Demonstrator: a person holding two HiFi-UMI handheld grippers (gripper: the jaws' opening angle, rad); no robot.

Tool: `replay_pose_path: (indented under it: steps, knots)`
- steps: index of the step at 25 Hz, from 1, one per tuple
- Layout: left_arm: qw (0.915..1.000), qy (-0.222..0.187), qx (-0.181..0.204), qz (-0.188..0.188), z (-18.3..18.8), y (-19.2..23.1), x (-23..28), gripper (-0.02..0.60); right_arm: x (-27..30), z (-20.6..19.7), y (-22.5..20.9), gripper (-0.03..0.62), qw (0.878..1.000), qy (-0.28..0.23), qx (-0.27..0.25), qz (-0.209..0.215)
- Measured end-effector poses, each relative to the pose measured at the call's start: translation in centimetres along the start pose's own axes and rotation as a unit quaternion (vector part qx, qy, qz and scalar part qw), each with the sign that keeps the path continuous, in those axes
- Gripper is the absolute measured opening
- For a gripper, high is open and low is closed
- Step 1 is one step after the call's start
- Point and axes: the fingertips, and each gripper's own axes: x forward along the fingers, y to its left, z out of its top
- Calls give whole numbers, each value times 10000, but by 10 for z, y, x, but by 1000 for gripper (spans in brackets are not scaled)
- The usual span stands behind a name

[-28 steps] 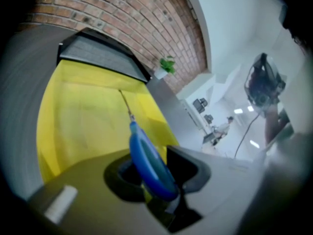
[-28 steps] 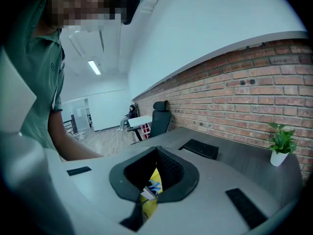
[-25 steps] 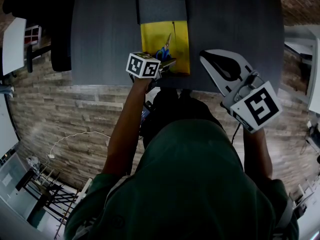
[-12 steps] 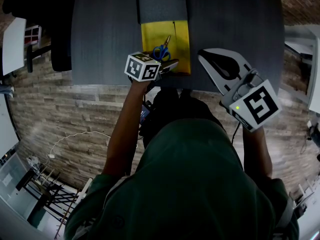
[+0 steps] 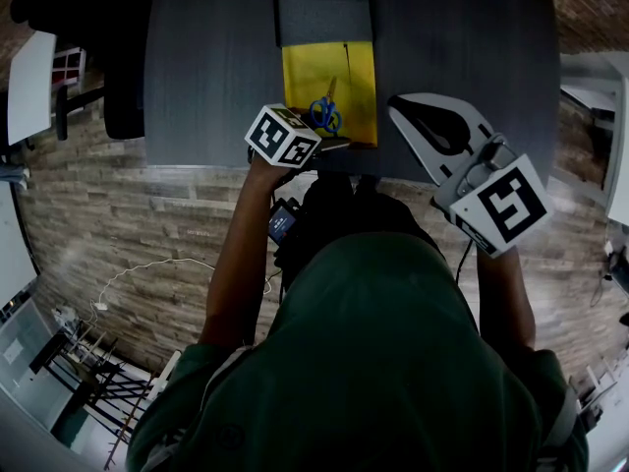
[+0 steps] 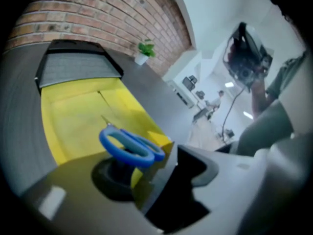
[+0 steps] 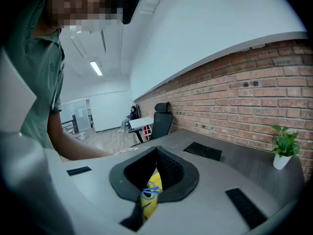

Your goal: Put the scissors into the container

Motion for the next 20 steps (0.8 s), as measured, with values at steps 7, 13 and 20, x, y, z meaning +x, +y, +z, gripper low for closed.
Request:
replay_pose_path:
  steps: [7,13,20]
  knots:
    - [9944,783,407,587,-28,5,-9,250,-2,5,5,5,10000,-62,-41,17]
    - [9930,677,531,803,-29,3,-26,250,-4,8,12,5,9999,-109,-117,31]
    - [9937,-107,587,947,-5,-10,-60,249,-7,12,22,5,9996,-142,-225,53]
